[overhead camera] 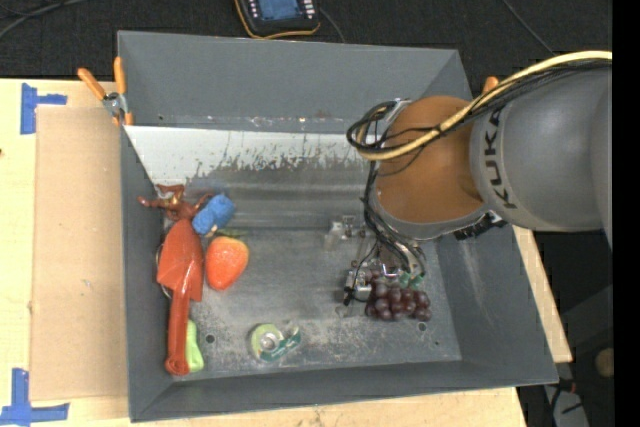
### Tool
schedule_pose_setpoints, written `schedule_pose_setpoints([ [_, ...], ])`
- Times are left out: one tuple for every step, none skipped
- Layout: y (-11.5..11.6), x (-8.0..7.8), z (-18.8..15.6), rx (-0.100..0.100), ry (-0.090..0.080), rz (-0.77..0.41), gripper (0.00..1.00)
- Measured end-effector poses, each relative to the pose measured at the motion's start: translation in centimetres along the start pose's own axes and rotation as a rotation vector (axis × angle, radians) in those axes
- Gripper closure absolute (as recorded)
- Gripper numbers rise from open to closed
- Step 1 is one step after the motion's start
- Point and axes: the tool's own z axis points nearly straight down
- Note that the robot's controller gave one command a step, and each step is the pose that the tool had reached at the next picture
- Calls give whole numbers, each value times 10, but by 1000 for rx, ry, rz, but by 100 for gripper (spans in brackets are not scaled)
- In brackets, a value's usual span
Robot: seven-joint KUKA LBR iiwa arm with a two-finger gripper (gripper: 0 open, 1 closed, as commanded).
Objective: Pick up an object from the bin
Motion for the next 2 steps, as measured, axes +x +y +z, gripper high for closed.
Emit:
schedule_pose_setpoints([
  [0, 0, 0, 0, 0, 0, 0],
  [2, -44, -30, -1, 0, 249, 0],
])
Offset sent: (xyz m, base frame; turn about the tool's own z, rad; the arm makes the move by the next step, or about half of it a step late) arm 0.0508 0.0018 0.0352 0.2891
